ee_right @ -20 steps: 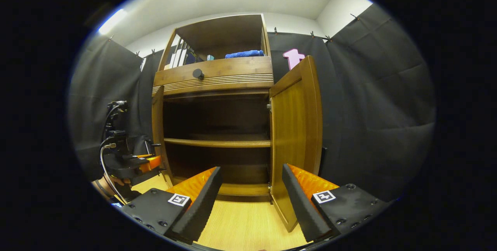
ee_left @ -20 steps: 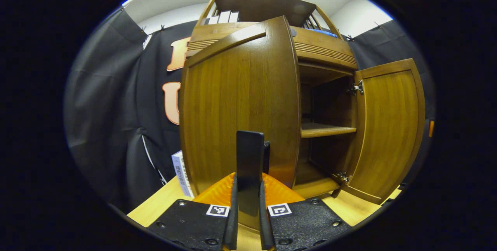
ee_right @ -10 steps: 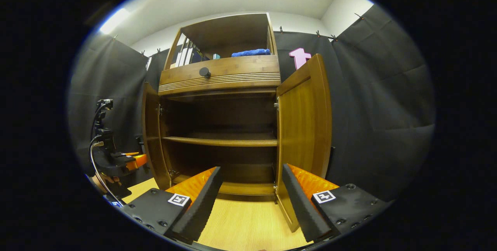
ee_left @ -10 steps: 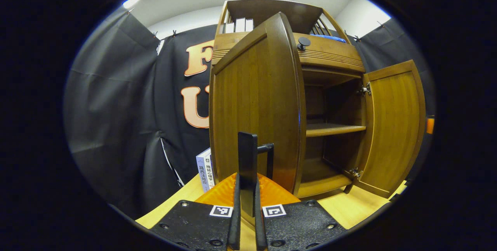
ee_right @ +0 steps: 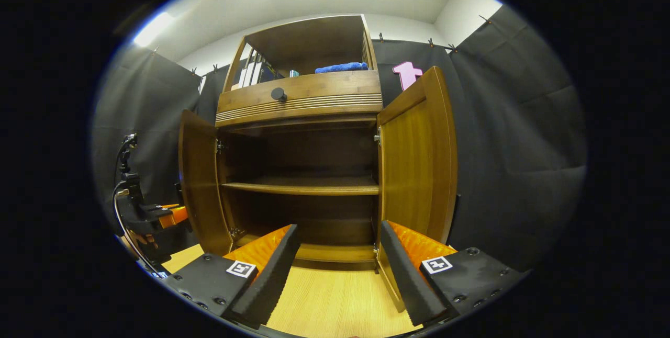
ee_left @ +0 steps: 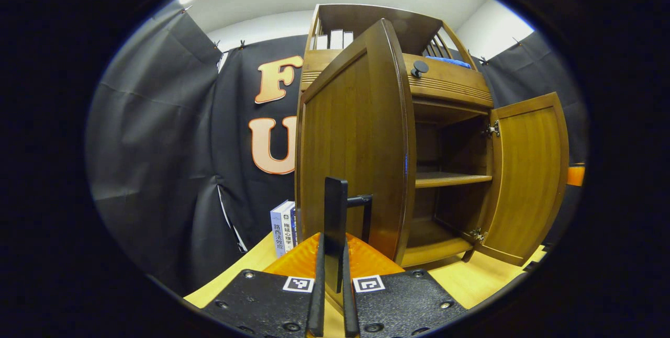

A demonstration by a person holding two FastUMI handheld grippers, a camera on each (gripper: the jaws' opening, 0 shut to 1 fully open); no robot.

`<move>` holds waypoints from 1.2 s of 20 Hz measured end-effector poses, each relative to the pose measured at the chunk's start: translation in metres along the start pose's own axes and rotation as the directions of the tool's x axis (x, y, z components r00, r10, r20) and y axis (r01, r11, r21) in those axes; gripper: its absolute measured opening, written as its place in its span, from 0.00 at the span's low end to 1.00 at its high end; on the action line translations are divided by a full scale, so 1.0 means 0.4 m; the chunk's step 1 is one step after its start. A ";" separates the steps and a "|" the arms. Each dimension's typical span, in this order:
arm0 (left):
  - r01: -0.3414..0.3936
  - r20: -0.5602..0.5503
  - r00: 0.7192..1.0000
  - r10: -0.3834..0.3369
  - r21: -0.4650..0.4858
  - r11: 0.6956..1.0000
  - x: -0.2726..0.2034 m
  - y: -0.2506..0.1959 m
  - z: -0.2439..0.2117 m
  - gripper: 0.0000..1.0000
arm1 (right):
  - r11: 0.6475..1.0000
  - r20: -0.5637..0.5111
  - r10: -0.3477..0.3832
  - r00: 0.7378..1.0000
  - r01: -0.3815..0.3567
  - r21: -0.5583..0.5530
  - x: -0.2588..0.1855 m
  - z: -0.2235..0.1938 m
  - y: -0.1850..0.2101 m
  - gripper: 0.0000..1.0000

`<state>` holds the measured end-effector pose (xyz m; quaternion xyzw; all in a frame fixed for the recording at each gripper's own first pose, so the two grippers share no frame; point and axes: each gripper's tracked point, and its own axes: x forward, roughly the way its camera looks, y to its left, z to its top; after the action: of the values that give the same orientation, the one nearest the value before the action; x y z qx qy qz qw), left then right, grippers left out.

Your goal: Open the right door of the double-door shoe cabinet with the right hand, and open the left door with the left hand.

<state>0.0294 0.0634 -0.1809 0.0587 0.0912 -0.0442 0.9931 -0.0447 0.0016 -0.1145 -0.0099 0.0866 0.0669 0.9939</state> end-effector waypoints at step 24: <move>0.001 0.038 0.999 0.001 -0.034 0.999 -0.120 0.226 0.009 0.05 | 0.997 -0.010 0.070 0.997 -0.071 -0.026 0.039 -0.003 0.095 0.94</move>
<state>-0.0083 0.1560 -0.1587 0.0411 0.0729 -0.0438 0.9955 -0.0347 0.0411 -0.1190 -0.0201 0.0904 0.1031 0.9903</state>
